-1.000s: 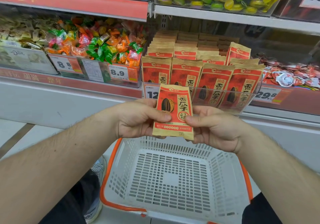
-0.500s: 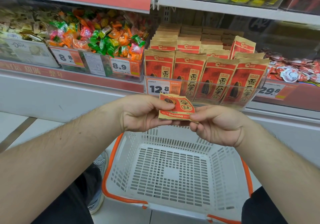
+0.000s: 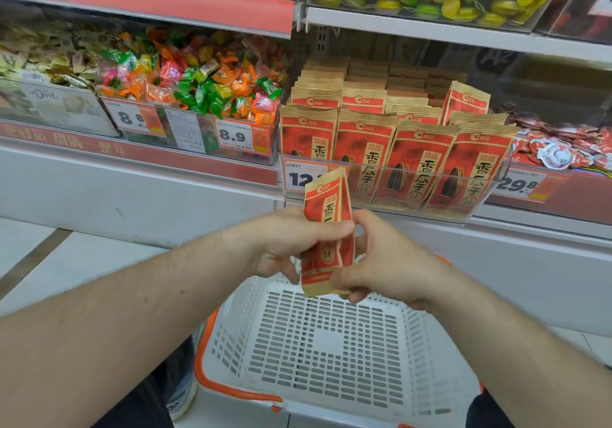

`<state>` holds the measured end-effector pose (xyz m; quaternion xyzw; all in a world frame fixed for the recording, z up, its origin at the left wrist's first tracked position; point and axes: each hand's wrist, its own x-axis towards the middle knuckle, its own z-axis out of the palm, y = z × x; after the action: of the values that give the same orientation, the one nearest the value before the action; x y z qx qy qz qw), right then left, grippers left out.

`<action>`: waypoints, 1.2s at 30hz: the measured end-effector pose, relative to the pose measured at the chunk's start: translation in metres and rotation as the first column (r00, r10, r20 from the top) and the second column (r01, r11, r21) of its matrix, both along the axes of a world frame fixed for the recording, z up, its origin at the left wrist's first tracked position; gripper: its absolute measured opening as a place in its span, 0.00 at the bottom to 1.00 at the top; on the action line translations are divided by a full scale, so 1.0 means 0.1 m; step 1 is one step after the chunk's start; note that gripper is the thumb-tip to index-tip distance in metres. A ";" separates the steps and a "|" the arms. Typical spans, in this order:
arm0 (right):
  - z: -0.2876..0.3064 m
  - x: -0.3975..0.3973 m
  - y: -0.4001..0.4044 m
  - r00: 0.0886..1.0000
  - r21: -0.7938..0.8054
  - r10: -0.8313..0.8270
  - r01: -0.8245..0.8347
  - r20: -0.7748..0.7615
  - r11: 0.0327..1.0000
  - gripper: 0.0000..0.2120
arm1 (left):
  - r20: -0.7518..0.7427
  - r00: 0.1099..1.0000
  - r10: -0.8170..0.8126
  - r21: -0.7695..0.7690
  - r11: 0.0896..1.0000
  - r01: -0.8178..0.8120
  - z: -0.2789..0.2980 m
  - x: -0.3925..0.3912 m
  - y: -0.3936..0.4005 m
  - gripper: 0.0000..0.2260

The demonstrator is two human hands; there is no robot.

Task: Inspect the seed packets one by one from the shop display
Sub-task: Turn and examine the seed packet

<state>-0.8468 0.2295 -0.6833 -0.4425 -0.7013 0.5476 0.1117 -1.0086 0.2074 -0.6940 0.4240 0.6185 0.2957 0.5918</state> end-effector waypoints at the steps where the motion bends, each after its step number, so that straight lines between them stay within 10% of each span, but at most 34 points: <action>1: 0.00 -0.01 -0.01 1.000 0.019 0.021 -0.021 -0.001 1.000 0.29 | 0.021 1.000 0.021 0.002 1.000 -0.022 -0.02 0.01 0.01 0.07; 5: 0.02 0.04 0.07 0.999 0.087 -0.026 0.029 -0.033 0.996 0.08 | 0.107 0.993 0.054 0.027 0.998 -0.057 -0.07 -0.01 0.04 0.07; 10: -0.04 0.03 0.17 0.972 0.310 -0.192 0.225 -0.134 0.924 0.12 | 0.087 0.995 -0.056 0.070 0.996 0.050 -0.07 0.00 0.01 0.29; 29: 0.03 0.01 0.11 0.909 0.123 -0.057 0.118 -0.414 0.985 0.15 | 0.451 0.848 -0.278 0.298 0.943 0.151 -0.04 -0.05 0.06 0.12; 36: 0.00 0.05 0.14 0.959 0.216 -0.071 0.133 -0.275 0.967 0.14 | 0.429 0.902 -0.046 0.196 0.980 -0.044 -0.03 -0.03 0.06 0.10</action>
<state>-0.8419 0.2436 -0.6830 -0.3850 -0.7153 0.5096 0.2835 -1.0117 0.2136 -0.6970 0.4060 0.4391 0.4427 0.6681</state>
